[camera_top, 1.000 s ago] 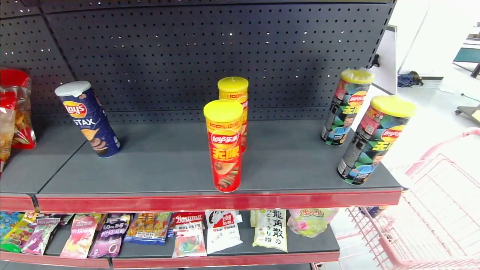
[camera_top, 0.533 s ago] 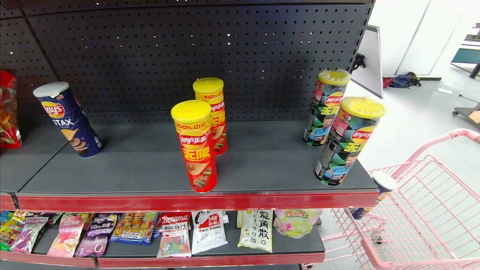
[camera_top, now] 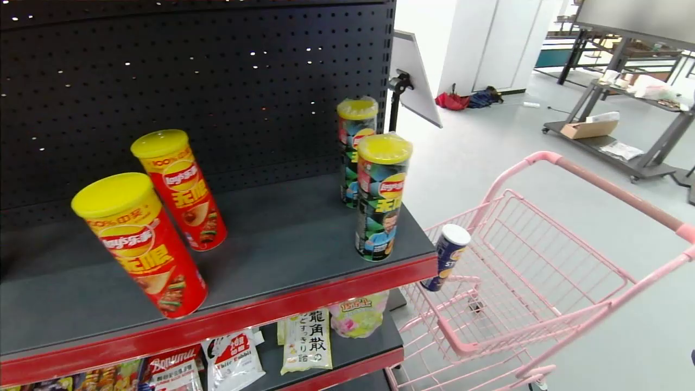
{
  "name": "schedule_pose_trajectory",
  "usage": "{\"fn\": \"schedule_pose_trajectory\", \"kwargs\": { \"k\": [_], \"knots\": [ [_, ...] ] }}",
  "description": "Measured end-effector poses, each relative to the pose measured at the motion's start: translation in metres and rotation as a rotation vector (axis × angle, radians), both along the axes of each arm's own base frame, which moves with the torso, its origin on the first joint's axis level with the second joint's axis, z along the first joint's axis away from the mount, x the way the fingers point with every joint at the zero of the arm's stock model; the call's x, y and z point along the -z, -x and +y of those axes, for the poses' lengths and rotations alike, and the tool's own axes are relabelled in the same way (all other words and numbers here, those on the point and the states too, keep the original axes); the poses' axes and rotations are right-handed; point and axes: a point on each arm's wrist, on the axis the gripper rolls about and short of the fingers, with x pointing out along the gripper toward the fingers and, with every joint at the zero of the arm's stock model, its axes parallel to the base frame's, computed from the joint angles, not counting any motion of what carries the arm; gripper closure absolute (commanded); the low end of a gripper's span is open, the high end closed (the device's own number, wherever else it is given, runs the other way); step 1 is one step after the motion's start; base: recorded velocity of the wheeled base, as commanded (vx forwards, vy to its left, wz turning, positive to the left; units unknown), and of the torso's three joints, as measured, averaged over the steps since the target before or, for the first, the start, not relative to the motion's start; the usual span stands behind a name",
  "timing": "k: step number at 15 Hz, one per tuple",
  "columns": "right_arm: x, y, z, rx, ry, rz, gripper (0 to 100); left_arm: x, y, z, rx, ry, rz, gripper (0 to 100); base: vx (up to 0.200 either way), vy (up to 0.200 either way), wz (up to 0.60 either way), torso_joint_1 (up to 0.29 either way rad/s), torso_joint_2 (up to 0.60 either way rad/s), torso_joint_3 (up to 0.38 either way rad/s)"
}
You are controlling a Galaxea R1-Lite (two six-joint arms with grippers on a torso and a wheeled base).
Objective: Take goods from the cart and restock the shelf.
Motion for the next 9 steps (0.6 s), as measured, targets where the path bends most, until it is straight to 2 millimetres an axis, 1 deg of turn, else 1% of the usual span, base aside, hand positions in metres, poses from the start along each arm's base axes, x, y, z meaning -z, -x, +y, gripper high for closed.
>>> {"fn": "schedule_pose_trajectory", "kwargs": {
  "k": [4, 9],
  "knots": [
    [0.0010, -0.0003, -0.0001, 0.005, 0.001, 0.001, 0, 0.0000, 0.0013, -0.0008, 0.046, 0.011, -0.006, 0, 0.000, 0.000, 0.00, 0.000, 0.00, 0.000],
    [0.0018, -0.0004, -0.0001, 0.007, 0.001, 0.003, 0, 0.0014, 0.0019, -0.0008, 0.046, 0.011, -0.006, 0, 0.000, 0.000, 0.00, 0.000, 0.00, 0.000]
  ]
}}
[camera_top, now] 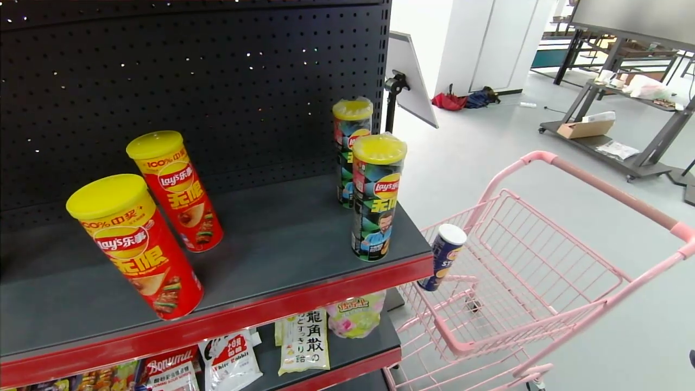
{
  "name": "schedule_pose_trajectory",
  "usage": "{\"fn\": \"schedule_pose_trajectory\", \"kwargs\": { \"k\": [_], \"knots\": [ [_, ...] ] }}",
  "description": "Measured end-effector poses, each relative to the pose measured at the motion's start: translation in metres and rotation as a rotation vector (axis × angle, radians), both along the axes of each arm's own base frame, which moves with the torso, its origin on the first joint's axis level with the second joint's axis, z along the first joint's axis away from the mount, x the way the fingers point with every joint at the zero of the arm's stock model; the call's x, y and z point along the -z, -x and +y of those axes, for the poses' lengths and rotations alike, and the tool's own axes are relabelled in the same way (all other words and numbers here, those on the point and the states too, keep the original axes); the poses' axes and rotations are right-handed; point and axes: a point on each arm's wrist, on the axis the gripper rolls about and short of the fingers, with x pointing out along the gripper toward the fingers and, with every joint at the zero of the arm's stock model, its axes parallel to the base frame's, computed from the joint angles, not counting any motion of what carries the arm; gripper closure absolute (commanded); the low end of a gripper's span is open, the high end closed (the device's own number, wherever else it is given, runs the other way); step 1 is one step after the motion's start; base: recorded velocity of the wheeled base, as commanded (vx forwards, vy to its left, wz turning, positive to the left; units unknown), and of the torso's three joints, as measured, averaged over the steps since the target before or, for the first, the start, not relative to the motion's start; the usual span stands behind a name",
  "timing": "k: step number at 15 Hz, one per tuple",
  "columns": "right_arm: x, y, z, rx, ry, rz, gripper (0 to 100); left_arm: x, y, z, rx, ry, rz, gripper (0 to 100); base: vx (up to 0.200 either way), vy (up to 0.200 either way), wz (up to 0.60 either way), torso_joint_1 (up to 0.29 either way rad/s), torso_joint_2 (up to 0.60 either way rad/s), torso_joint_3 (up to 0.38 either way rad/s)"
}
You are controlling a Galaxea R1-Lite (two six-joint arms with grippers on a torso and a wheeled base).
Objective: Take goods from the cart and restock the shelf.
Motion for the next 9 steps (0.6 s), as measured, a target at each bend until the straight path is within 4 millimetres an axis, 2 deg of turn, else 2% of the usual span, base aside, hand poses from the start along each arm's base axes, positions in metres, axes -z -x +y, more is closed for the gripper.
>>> {"fn": "schedule_pose_trajectory", "kwargs": {
  "k": [5, 9],
  "knots": [
    [0.0019, 0.0000, -0.0001, 0.004, 0.001, 0.005, 0, 0.0029, 0.0018, 0.0003, 0.000, 0.001, -0.005, 0, 0.000, 0.000, 0.00, -0.013, 0.02, 0.016],
    [0.0098, 0.0009, -0.0010, 0.038, 0.012, 0.022, 0, 0.0086, 0.0031, 0.0005, 0.000, 0.001, -0.005, 0, 0.000, 0.000, 0.00, -0.129, 0.33, 0.182]
  ]
}}
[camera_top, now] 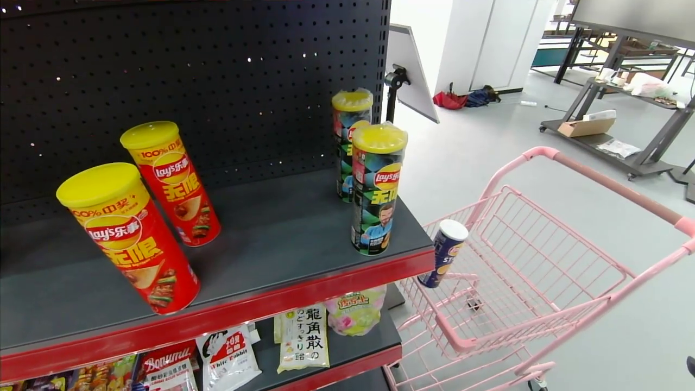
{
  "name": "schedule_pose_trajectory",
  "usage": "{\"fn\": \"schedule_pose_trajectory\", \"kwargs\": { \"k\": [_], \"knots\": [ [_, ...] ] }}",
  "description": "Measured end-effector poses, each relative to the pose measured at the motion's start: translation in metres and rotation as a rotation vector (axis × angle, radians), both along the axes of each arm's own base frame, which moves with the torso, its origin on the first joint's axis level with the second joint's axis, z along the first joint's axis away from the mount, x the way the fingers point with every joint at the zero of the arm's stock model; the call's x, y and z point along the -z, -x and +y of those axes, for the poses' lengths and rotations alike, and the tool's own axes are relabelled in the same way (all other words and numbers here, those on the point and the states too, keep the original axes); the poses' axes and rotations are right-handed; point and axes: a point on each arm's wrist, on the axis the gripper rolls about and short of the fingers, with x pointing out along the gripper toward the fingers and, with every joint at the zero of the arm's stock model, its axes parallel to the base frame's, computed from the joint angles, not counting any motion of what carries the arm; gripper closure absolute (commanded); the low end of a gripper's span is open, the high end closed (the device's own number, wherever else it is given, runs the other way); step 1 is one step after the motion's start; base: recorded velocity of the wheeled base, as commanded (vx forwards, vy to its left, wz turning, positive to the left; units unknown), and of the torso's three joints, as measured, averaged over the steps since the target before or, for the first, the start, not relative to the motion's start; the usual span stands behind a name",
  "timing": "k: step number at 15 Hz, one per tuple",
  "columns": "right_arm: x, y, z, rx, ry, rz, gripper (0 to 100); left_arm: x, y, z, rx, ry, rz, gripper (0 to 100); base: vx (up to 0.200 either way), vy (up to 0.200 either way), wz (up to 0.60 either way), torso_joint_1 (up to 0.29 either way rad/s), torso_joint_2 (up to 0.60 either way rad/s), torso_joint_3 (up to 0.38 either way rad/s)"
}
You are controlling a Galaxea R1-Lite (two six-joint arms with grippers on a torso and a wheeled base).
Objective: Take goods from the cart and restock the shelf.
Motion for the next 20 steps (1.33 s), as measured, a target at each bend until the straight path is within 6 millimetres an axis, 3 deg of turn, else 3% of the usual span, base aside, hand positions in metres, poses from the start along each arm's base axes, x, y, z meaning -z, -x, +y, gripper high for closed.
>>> {"fn": "schedule_pose_trajectory", "kwargs": {
  "k": [11, 15, 17, 20],
  "knots": [
    [0.010, 0.002, 0.000, -0.004, -0.004, 0.017, 0, 0.018, 0.008, 0.001, 0.000, 0.002, -0.010, 0, 0.000, 0.000, 0.00, -0.146, 0.40, 0.246],
    [0.011, -0.002, 0.001, -0.005, -0.030, 0.029, 0, 0.018, 0.009, 0.001, 0.001, 0.002, -0.018, 0, 0.000, 0.000, 0.00, -0.040, 0.11, 0.066],
    [-0.001, -0.017, 0.003, -0.007, -0.089, -0.042, 0, 0.020, 0.007, 0.001, 0.001, 0.004, -0.021, 0, 0.000, 0.000, 0.00, 0.000, 0.00, 0.000],
    [-0.009, -0.062, 0.010, -0.028, -0.156, -0.108, 0, 0.025, 0.000, 0.000, 0.007, 0.009, -0.047, 0, 0.000, 0.000, 0.00, 0.000, 0.00, 0.000]
  ]
}}
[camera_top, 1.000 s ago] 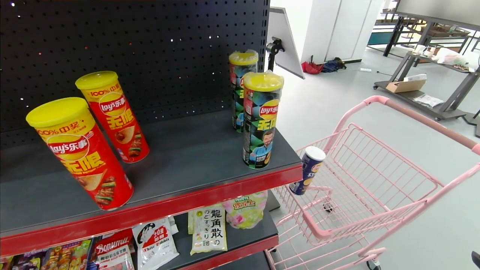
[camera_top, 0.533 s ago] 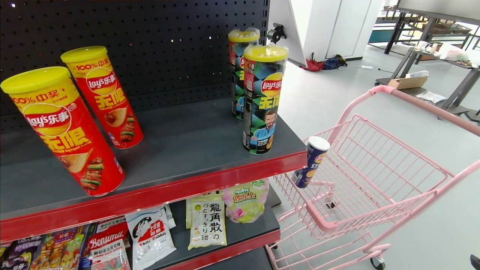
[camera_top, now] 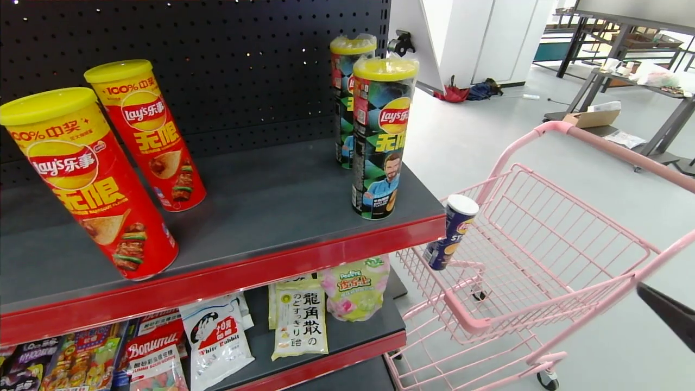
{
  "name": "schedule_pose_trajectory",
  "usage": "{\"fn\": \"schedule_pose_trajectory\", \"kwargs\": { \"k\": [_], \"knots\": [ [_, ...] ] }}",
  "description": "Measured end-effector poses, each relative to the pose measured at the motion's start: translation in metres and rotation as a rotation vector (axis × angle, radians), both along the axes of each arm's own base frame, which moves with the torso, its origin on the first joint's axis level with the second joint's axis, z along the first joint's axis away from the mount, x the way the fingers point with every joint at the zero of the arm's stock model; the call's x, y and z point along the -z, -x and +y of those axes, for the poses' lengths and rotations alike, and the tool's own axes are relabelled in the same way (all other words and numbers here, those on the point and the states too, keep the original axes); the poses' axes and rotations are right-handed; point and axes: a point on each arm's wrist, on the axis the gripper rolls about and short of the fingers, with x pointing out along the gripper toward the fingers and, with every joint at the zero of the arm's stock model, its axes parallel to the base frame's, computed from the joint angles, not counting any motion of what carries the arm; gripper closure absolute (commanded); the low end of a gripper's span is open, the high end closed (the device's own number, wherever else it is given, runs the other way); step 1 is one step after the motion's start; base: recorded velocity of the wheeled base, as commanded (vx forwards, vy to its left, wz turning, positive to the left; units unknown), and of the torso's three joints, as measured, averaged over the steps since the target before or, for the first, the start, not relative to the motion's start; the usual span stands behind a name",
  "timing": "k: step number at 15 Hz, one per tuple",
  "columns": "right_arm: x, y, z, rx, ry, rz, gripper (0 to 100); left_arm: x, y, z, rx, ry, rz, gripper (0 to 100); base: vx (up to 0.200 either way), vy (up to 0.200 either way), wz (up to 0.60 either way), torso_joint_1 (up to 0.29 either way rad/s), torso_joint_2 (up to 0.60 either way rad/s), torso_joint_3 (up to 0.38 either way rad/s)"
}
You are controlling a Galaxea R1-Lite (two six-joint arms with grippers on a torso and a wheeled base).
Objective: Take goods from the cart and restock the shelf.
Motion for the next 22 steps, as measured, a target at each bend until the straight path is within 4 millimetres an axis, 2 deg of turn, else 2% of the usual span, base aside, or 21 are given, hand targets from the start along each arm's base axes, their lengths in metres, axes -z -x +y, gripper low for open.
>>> {"fn": "schedule_pose_trajectory", "kwargs": {
  "k": [3, 6, 9, 12, 17, 22],
  "knots": [
    [0.019, -0.045, 0.009, -0.016, -0.009, 0.147, 0, 0.005, -0.002, -0.001, 0.027, 0.083, 0.037, 0, 0.000, 0.000, 0.00, 0.000, 0.00, 0.000],
    [0.033, -0.098, 0.016, -0.032, -0.035, 0.269, 0, 0.010, -0.004, -0.002, 0.043, 0.091, 0.059, 0, 0.000, 0.000, 0.00, 0.000, 0.00, 0.000],
    [0.054, -0.152, 0.025, -0.090, -0.066, 0.281, 0, 0.016, -0.006, -0.002, 0.039, 0.087, 0.081, 0, 0.000, 0.000, 0.00, 0.000, 0.00, 0.000],
    [0.085, -0.195, 0.034, -0.169, -0.092, 0.234, 0, 0.019, -0.007, -0.002, 0.036, 0.081, 0.092, 0, 0.000, 0.000, 0.00, 0.000, 0.00, 0.000],
    [0.130, -0.246, 0.042, -0.248, -0.121, 0.201, 0, 0.020, -0.007, -0.002, 0.023, 0.057, 0.092, 0, 0.000, 0.000, 0.00, 0.000, 0.00, 0.000],
    [0.148, -0.282, 0.036, -0.241, -0.135, 0.176, 0, 0.021, -0.007, -0.002, 0.008, 0.041, 0.091, 0, 0.000, 0.000, 0.00, 0.000, 0.00, 0.000]
  ]
}}
